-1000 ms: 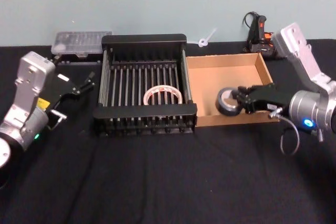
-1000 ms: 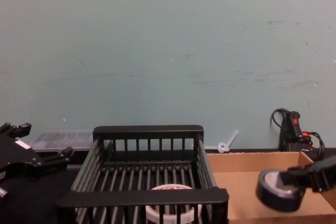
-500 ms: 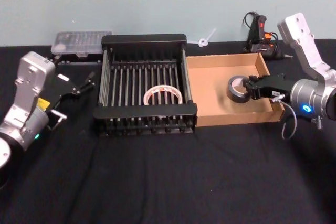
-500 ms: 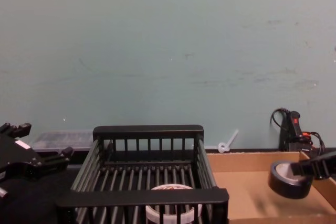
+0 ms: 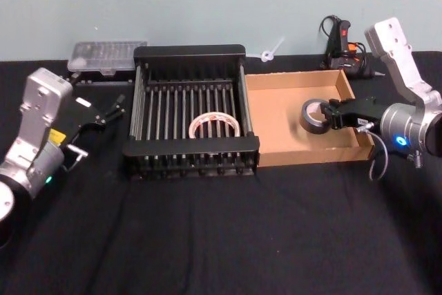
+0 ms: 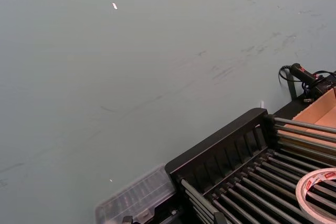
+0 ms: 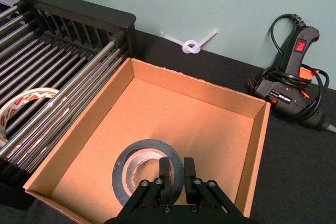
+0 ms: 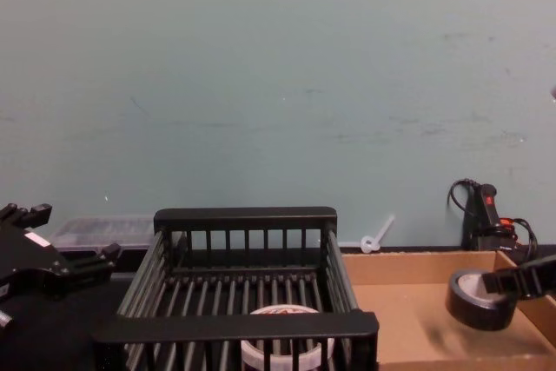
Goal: Pick up the white tape and place it into the black box , Pick up the silver tape and place it into the brown box.
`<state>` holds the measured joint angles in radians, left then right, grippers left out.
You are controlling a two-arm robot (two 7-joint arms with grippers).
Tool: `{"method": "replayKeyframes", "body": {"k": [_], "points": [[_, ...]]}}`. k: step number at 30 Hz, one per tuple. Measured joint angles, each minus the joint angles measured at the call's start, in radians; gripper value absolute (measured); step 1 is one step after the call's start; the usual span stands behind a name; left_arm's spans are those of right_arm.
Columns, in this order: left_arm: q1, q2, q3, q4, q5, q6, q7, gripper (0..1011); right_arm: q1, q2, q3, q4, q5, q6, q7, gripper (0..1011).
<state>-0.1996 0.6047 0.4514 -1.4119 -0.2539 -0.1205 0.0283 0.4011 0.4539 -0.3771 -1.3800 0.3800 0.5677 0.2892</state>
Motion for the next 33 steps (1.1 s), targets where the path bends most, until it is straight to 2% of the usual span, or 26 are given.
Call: {"method": "replayKeyframes", "body": {"k": [13, 15, 16, 18, 23, 26, 27, 28, 30, 31, 33], "points": [[0.0, 0.0, 0.0, 0.0, 0.0, 0.0, 0.0, 1001, -0.001, 0.002, -0.001, -0.004, 0.002, 0.0, 0.0, 183], [0.0, 0.0, 0.0, 0.0, 0.0, 0.0, 0.0, 1001, -0.001, 0.002, -0.001, -0.004, 0.002, 0.0, 0.0, 238], [0.0, 0.0, 0.0, 0.0, 0.0, 0.0, 0.0, 1001, -0.001, 0.002, -0.001, -0.005, 0.002, 0.0, -0.001, 300], [0.0, 0.0, 0.0, 0.0, 0.0, 0.0, 0.0, 1001, -0.002, 0.002, -0.001, -0.005, 0.002, 0.0, -0.001, 311], [0.0, 0.0, 0.0, 0.0, 0.0, 0.0, 0.0, 1001, -0.002, 0.003, -0.001, -0.005, 0.003, 0.001, 0.0, 510], [0.0, 0.0, 0.0, 0.0, 0.0, 0.0, 0.0, 1001, -0.002, 0.003, -0.001, -0.006, 0.003, 0.001, -0.001, 579], [0.0, 0.0, 0.0, 0.0, 0.0, 0.0, 0.0, 1001, -0.002, 0.003, -0.001, -0.006, 0.003, 0.001, -0.001, 640], [0.0, 0.0, 0.0, 0.0, 0.0, 0.0, 0.0, 1001, -0.002, 0.003, -0.001, -0.006, 0.003, 0.001, -0.001, 640], [0.0, 0.0, 0.0, 0.0, 0.0, 0.0, 0.0, 1001, -0.002, 0.003, -0.001, -0.006, 0.003, 0.001, -0.001, 738], [0.0, 0.0, 0.0, 0.0, 0.0, 0.0, 0.0, 1001, -0.002, 0.003, -0.001, -0.006, 0.003, 0.001, 0.0, 738], [0.0, 0.0, 0.0, 0.0, 0.0, 0.0, 0.0, 1001, -0.002, 0.003, -0.001, -0.006, 0.003, 0.001, 0.0, 814]]}}
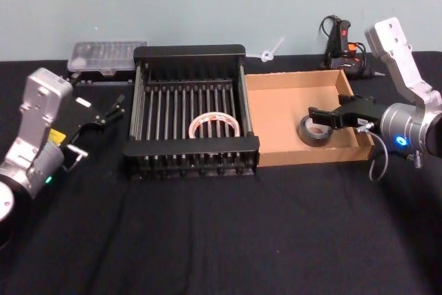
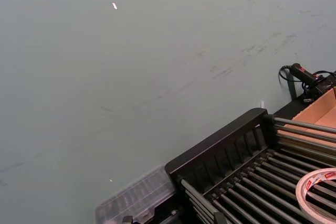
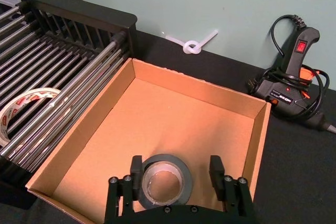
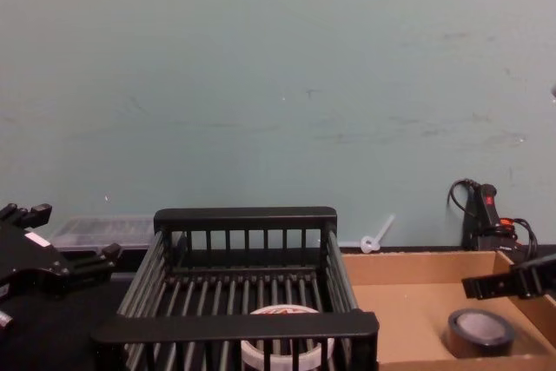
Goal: Pick up the white tape and place it into the black box , Pick up the silver tape and place it into the brown box.
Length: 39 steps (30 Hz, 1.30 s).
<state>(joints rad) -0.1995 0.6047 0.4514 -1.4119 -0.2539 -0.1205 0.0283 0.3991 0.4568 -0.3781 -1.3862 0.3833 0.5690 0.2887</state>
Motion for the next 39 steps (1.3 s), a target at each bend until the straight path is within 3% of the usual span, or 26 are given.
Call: {"method": "replayKeyframes", "body": {"k": [8, 17, 22, 26, 27, 30, 39], "points": [[0.0, 0.0, 0.0, 0.0, 0.0, 0.0, 0.0, 1001, 0.0, 0.0, 0.0, 0.0, 0.0, 0.0, 0.0, 1002], [0.0, 0.0, 0.0, 0.0, 0.0, 0.0, 0.0, 1001, 0.0, 0.0, 0.0, 0.0, 0.0, -0.001, 0.002, 1002], [0.0, 0.0, 0.0, 0.0, 0.0, 0.0, 0.0, 1001, -0.018, -0.004, 0.014, -0.015, -0.022, -0.033, -0.013, 1002], [0.0, 0.0, 0.0, 0.0, 0.0, 0.0, 0.0, 1001, -0.066, -0.02, 0.041, -0.058, -0.08, -0.127, -0.105, 1002], [0.0, 0.0, 0.0, 0.0, 0.0, 0.0, 0.0, 1001, -0.066, -0.02, 0.041, -0.058, -0.08, -0.127, -0.105, 1002], [0.0, 0.0, 0.0, 0.0, 0.0, 0.0, 0.0, 1002, -0.1, -0.038, 0.06, -0.075, -0.142, -0.225, -0.199, 1002], [0.0, 0.0, 0.0, 0.0, 0.0, 0.0, 0.0, 1001, -0.128, -0.087, 0.093, -0.023, -0.234, -0.36, -0.337, 1002]]}}
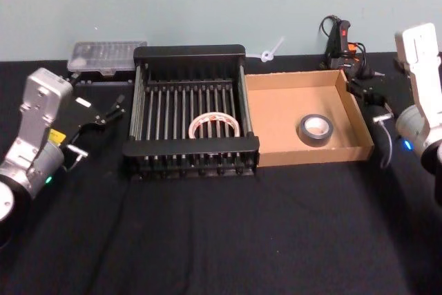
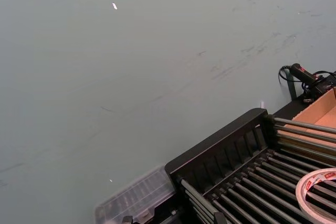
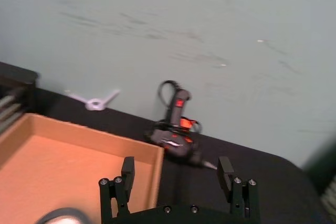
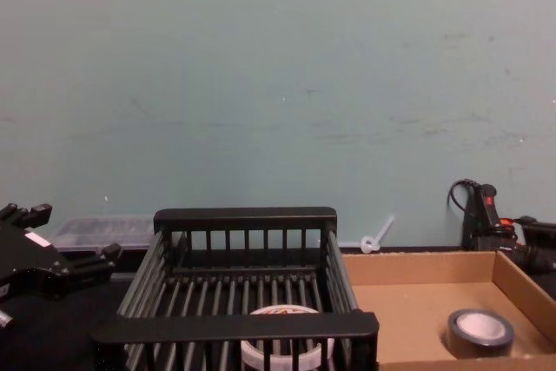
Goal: Pick up the white tape and place it into the black box , Pick up the silver tape and place it into the brown box.
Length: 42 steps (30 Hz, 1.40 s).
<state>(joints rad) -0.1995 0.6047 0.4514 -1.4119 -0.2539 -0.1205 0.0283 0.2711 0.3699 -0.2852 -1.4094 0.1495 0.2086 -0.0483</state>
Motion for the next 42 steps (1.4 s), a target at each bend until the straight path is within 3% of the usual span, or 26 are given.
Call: {"method": "replayKeyframes", "body": {"k": [6, 9, 17, 42], "points": [[0.0, 0.0, 0.0, 0.0, 0.0, 0.0, 0.0, 1001, -0.001, -0.034, 0.013, 0.096, -0.071, -0.117, -0.083, 1002], [0.0, 0.0, 0.0, 0.0, 0.0, 0.0, 0.0, 1001, 0.001, -0.044, 0.021, 0.124, -0.084, -0.136, -0.095, 1002], [0.0, 0.0, 0.0, 0.0, 0.0, 0.0, 0.0, 1001, 0.0, -0.055, 0.043, 0.13, -0.088, -0.131, -0.089, 1002], [0.0, 0.0, 0.0, 0.0, 0.0, 0.0, 0.0, 1001, -0.001, -0.054, 0.038, 0.132, -0.09, -0.136, -0.092, 1002]]}}
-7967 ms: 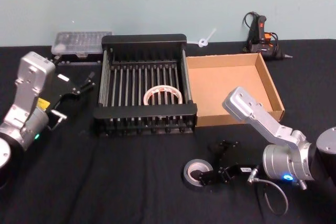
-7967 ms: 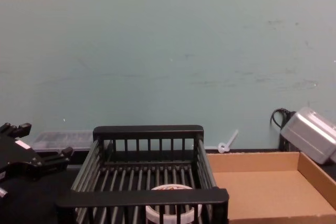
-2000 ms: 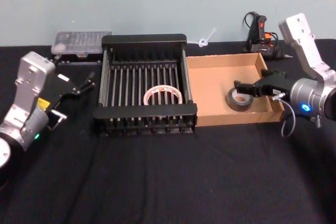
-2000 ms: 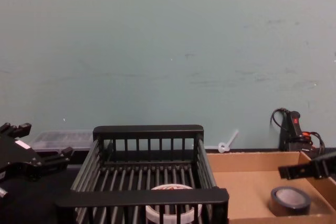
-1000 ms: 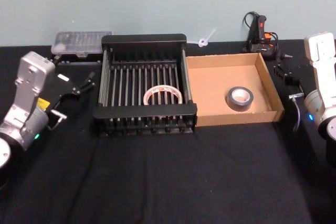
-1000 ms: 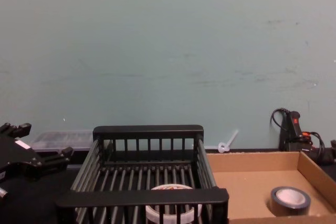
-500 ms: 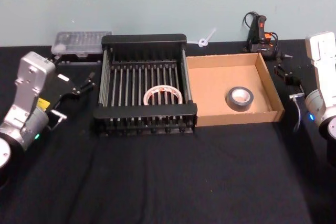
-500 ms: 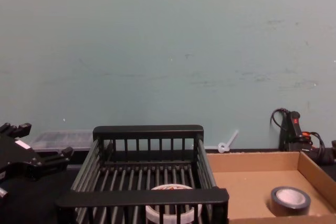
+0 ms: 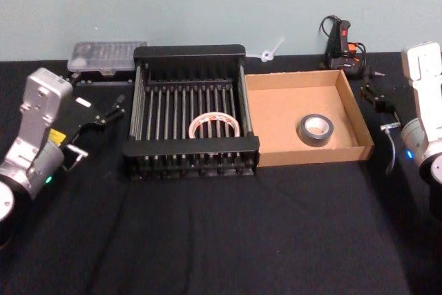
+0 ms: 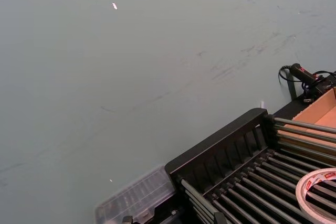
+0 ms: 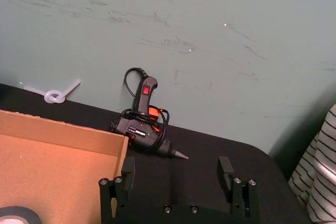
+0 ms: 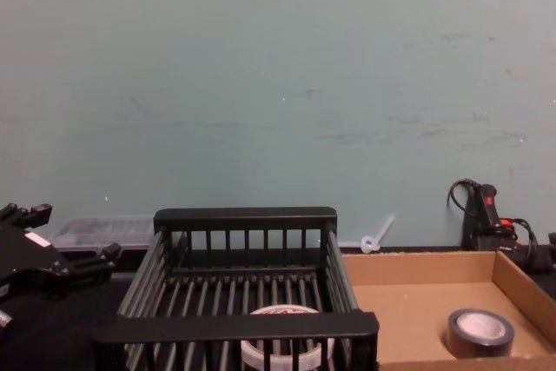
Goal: Pick up the white tape and place it into the black box , Pick up the silver tape and place it into the brown box.
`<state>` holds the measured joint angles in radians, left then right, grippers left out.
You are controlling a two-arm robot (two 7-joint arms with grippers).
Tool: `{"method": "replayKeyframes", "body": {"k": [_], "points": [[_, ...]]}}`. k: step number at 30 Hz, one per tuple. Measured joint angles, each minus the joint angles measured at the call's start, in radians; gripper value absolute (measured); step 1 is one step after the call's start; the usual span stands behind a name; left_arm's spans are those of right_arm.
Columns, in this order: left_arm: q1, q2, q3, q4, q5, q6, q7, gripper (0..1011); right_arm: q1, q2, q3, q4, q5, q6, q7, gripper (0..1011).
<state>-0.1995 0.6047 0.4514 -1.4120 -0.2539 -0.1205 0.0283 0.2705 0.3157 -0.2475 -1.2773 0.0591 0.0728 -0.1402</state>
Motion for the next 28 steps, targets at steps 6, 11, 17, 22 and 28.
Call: {"method": "replayKeyframes", "body": {"k": [6, 11, 17, 22, 28], "points": [[0.0, 0.0, 0.0, 0.0, 0.0, 0.0, 0.0, 1001, 0.0, 0.0, 0.0, 0.0, 0.0, 0.0, 0.0, 1002], [0.0, 0.0, 0.0, 0.0, 0.0, 0.0, 0.0, 1001, 0.0, 0.0, -0.001, 0.0, -0.001, -0.001, -0.001, 1002], [0.0, 0.0, 0.0, 0.0, 0.0, 0.0, 0.0, 1001, 0.0, 0.0, -0.001, 0.0, -0.001, -0.001, -0.001, 1002], [0.0, 0.0, 0.0, 0.0, 0.0, 0.0, 0.0, 1001, 0.0, 0.0, 0.0, 0.0, -0.001, -0.002, -0.001, 1002], [0.0, 0.0, 0.0, 0.0, 0.0, 0.0, 0.0, 1001, 0.0, 0.0, 0.0, 0.0, -0.001, -0.002, -0.001, 1002]]}}
